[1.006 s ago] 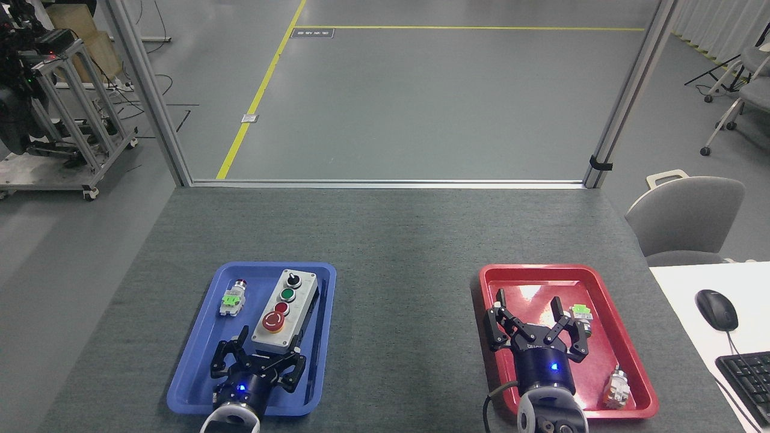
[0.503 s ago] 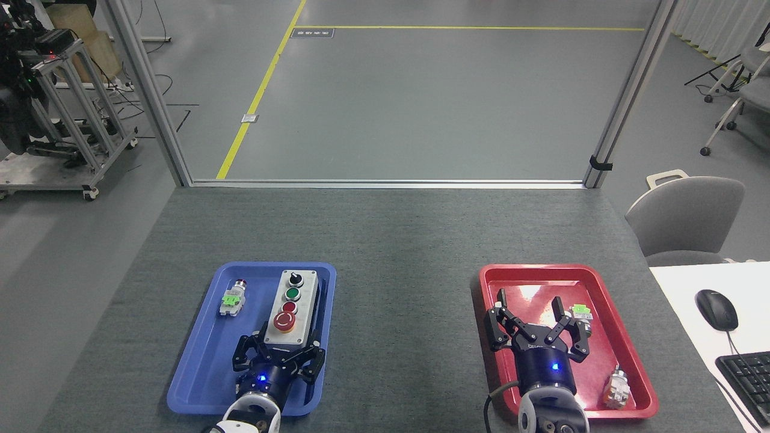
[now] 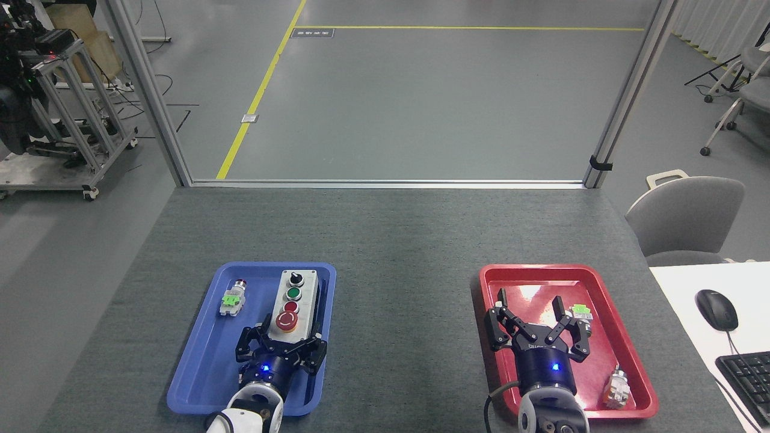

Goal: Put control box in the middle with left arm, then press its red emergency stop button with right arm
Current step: 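Close the left gripper on the control box and lift it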

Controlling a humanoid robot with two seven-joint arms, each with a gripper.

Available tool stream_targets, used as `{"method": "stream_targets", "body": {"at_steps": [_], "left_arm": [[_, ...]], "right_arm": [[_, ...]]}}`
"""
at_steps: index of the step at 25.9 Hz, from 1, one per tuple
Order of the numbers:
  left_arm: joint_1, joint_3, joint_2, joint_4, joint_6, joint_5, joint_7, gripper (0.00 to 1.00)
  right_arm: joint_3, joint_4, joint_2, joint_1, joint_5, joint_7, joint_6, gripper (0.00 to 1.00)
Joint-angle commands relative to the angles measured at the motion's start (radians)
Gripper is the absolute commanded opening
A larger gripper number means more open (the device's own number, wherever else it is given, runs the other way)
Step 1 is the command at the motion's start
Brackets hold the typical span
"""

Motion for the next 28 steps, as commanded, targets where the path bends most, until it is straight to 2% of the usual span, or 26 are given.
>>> {"method": "stream_targets", "body": {"at_steps": [1,9,10,13,17,19,23,28], "left_arm": [[-0.003,0.0,0.0,0.01,0.0,0.001,-0.001,0.98],[-0.031,0.0,-0.008,0.062,0.007,0.006,-0.001,0.98],[-0.033,0.002,-0.008,0.069,0.007,0.006,-0.001,0.95],[-0.031,0.0,-0.008,0.07,0.003,0.006,-0.001,0.68],[-0.034,0.0,-0.006,0.07,0.0,0.006,-0.002,0.26],[-0.037,0.002,-0.003,0.065,-0.009,0.013,-0.002,0.0],[-0.04,0.003,0.006,0.055,-0.055,0.029,0.001,0.0],[-0.068,0.014,0.035,-0.043,-0.102,0.108,-0.004,0.0]], "right_arm": [[0.0,0.0,0.0,-0.001,0.0,-0.001,0.0,1.0],[0.0,0.0,0.002,0.001,0.0,-0.001,0.0,1.0],[0.0,0.0,0.002,0.001,0.0,-0.001,0.0,1.0],[0.0,0.0,0.002,0.001,0.0,-0.001,0.0,1.0],[0.0,0.0,0.002,0.001,0.0,-0.001,0.0,1.0],[0.0,0.0,0.002,0.001,0.0,-0.001,0.0,1.0],[0.0,0.0,0.002,0.001,0.0,-0.002,0.0,1.0],[0.0,0.0,0.002,-0.001,0.0,-0.002,0.0,1.0]]}}
